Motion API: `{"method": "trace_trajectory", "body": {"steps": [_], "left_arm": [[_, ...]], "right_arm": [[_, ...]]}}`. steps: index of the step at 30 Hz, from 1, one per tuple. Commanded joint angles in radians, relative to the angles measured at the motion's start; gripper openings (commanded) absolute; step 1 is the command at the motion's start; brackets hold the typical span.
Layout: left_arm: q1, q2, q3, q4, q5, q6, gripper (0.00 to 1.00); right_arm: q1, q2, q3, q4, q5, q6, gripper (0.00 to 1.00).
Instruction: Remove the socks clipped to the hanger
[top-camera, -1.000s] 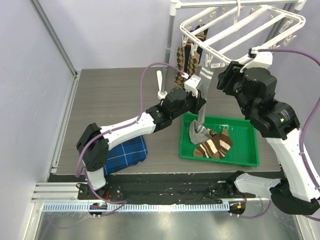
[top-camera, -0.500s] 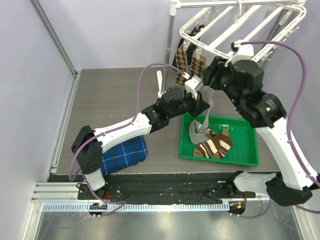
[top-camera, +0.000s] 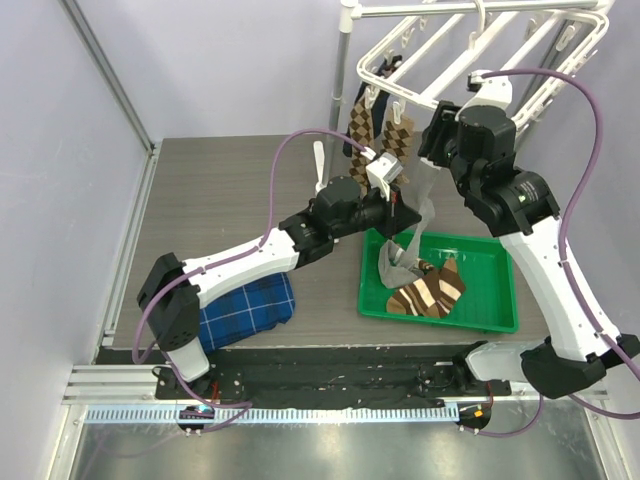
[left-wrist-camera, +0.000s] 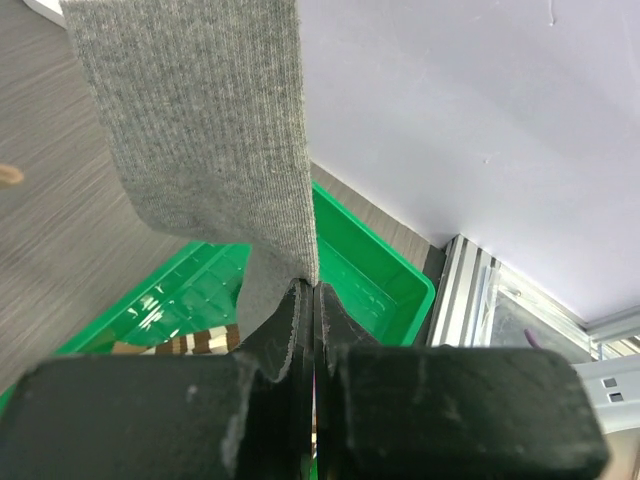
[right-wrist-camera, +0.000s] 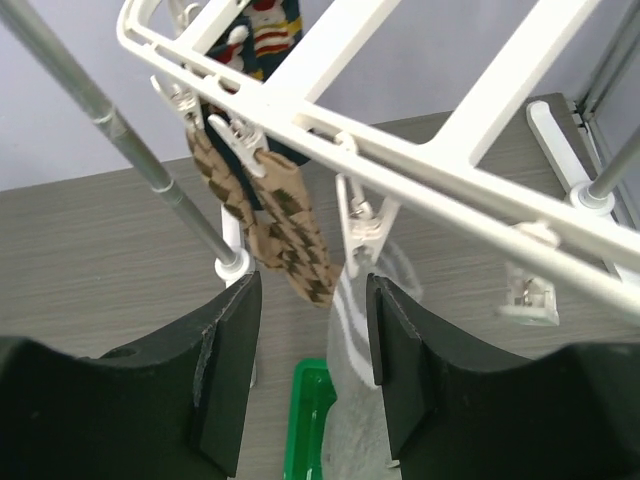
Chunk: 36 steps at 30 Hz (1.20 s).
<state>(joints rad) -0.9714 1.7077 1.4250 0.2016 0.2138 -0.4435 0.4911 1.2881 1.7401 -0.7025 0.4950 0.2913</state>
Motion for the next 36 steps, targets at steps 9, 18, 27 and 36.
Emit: {"method": "trace_trajectory", "body": {"steps": [9,18,27,36], "left_arm": [[-0.001,-0.026,-0.005,0.085,0.036,-0.038,0.0],[-0.001,-0.022,0.002,0.099,0.044,-0.052,0.0],[-0.001,-0.005,0.015,0.096,0.049,-0.063,0.0],[-0.001,0.013,0.034,0.102,0.05,-0.073,0.0]], "right_arm": [[-0.088,0.054,0.076,0.015,-0.019,0.025,0.53],[-0.088,0.063,0.055,0.054,-0.01,0.026,0.56],[-0.086,0.077,0.035,0.107,0.028,0.016,0.59],[-0.088,0.103,0.044,0.121,0.106,-0.006,0.59]]}}
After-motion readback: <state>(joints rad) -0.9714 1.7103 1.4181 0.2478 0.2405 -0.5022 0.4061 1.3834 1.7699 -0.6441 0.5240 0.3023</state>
